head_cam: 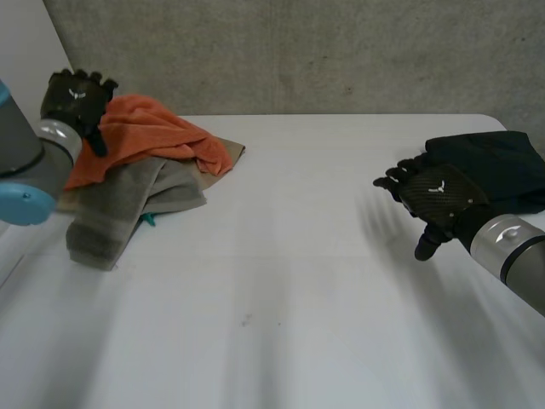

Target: Fold the laundry.

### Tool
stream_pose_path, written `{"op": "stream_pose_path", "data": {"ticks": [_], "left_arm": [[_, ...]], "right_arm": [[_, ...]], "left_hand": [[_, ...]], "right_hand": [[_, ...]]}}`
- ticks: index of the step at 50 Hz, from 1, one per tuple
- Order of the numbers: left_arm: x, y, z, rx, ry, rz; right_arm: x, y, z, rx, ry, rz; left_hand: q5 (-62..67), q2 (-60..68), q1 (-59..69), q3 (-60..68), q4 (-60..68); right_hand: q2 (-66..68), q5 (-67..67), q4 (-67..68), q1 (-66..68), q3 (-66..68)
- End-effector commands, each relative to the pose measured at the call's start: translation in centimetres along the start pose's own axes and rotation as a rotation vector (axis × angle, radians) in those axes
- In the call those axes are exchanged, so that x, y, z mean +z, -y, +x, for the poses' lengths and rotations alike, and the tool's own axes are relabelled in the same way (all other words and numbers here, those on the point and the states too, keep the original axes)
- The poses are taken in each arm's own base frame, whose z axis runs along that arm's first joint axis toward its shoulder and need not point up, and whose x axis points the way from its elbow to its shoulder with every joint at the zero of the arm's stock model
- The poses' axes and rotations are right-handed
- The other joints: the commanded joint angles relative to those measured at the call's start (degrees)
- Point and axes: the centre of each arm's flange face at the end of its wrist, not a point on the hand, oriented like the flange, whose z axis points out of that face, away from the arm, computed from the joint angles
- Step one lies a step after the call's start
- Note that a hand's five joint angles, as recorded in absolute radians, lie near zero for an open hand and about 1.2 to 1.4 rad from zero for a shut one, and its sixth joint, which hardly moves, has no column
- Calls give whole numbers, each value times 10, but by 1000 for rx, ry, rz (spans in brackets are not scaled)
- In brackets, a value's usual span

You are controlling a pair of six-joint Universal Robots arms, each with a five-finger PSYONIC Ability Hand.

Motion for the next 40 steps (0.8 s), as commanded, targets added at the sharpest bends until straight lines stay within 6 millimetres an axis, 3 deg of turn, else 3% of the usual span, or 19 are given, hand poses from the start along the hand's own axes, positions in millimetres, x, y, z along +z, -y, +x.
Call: {"op": "stream_pose_path", "data": {"ticks": [1, 2, 4, 7, 10, 11, 16, 18, 19, 22, 25, 31, 32, 35, 36, 40], "left_arm": [[33, -51, 7, 35, 12, 31], [34, -53, 10, 35, -7, 38], [34, -53, 17, 31, -53, 62], [32, -47, 26, 30, -72, 79], [29, -28, 26, 27, -37, 97], [24, -1, 18, 16, 8, 133], [-4, 71, 1, -76, 68, 262], [-17, 95, 4, -135, 55, 321], [-33, 121, 9, -204, 29, 380], [-58, 152, 18, -323, -30, 439], [-95, 187, 43, -507, -176, 499], [-135, 210, 96, -702, -421, 501], [-141, 210, 113, -732, -477, 483], [-145, 200, 142, -754, -541, 435], [-147, 189, 162, -751, -577, 391], [-154, 159, 200, -736, -642, 262]], "right_arm": [[-2, -10, -7, 9, 10, -29], [-3, -11, -8, 11, 11, -32], [-3, -13, -10, 15, 15, -39], [-4, -16, -9, 21, 13, -48], [-4, -16, -8, 21, 9, -48], [-4, -16, -8, 20, 8, -47], [-3, -10, -1, 12, -21, -32], [-2, -7, 4, 12, -42, -29], [-2, -6, 6, 13, -56, -28], [0, 3, 21, 30, -130, -23], [-2, 18, 37, 59, -212, 9], [-3, 33, 52, 98, -270, 55], [-3, 34, 52, 102, -270, 57], [-4, 35, 52, 119, -269, 63], [-4, 35, 52, 123, -267, 64], [-3, 31, 47, 137, -248, 55]], "left_hand": [[58, 85, 94, 63, 70], [94, 122, 131, 100, 107], [287, 315, 324, 293, 300], [669, 696, 705, 674, 682], [670, 697, 707, 676, 683], [670, 697, 707, 676, 683], [670, 697, 707, 676, 683], [670, 697, 707, 676, 683], [670, 697, 707, 676, 683], [670, 697, 707, 676, 683], [670, 697, 707, 676, 683], [670, 697, 707, 676, 683], [670, 697, 707, 676, 683], [670, 697, 707, 676, 683], [670, 697, 707, 676, 683], [670, 697, 707, 676, 683]], "right_hand": [[-20, -29, -22, -27, -21], [-20, -29, -22, -27, -21], [-20, -29, -22, -27, -21], [-20, -29, -22, -27, -21], [-20, -29, -22, -27, -21], [-20, -29, -22, -27, -21], [-20, -29, -22, -27, -21], [-20, -29, -22, -27, -21], [-20, -29, -22, -27, -21], [-20, -29, -22, -27, -21], [-20, -29, -22, -27, -21], [-20, -29, -22, -27, -21], [-20, -29, -22, -27, -21], [-20, -29, -22, -27, -21], [-20, -29, -22, -27, -21], [-20, -29, -22, -27, -21]]}}
